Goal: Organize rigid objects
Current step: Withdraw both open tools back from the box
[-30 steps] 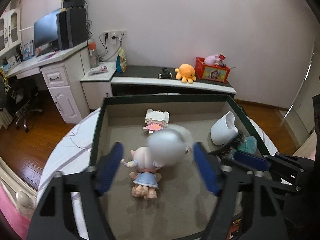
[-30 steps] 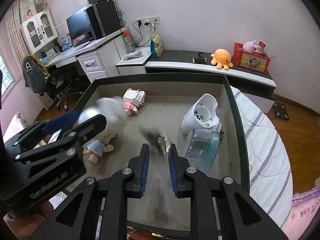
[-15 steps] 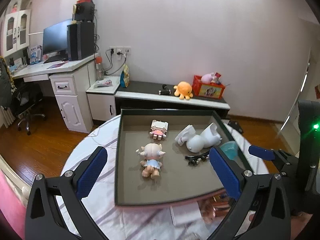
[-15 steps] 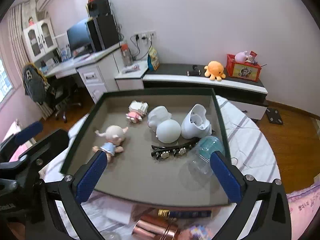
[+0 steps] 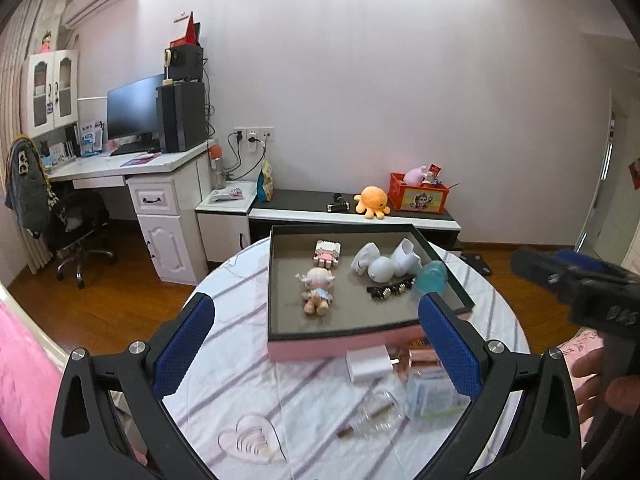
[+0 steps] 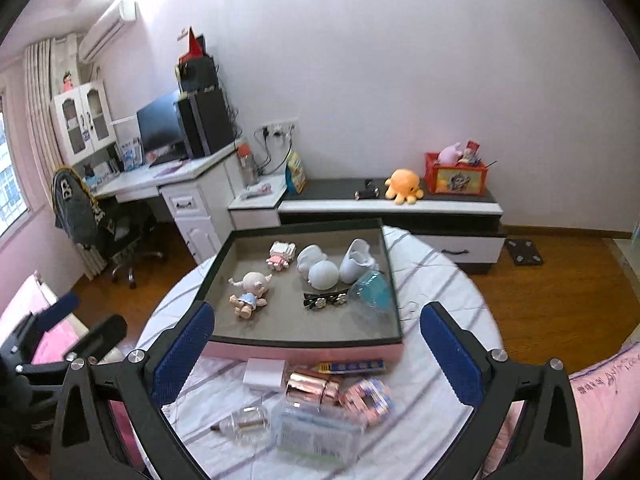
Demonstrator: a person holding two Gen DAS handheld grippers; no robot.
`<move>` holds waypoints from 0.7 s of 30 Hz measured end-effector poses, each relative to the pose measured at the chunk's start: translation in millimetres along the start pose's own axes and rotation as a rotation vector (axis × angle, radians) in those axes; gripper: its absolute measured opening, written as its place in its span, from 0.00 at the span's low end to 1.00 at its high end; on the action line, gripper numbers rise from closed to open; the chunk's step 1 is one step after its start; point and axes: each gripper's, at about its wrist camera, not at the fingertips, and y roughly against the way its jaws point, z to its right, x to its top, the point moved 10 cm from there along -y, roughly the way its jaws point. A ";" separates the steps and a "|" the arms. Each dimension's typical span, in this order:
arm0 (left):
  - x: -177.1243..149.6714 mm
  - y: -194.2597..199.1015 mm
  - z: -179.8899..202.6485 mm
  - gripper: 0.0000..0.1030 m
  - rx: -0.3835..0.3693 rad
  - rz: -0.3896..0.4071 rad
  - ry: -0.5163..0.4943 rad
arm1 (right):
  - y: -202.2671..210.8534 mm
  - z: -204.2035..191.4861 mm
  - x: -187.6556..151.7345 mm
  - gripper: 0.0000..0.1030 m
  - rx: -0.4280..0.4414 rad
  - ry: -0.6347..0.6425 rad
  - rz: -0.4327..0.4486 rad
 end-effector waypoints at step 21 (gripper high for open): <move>-26.3 41.5 14.0 1.00 -0.009 0.000 -0.001 | 57.1 21.0 -43.3 1.00 -0.057 -0.048 0.028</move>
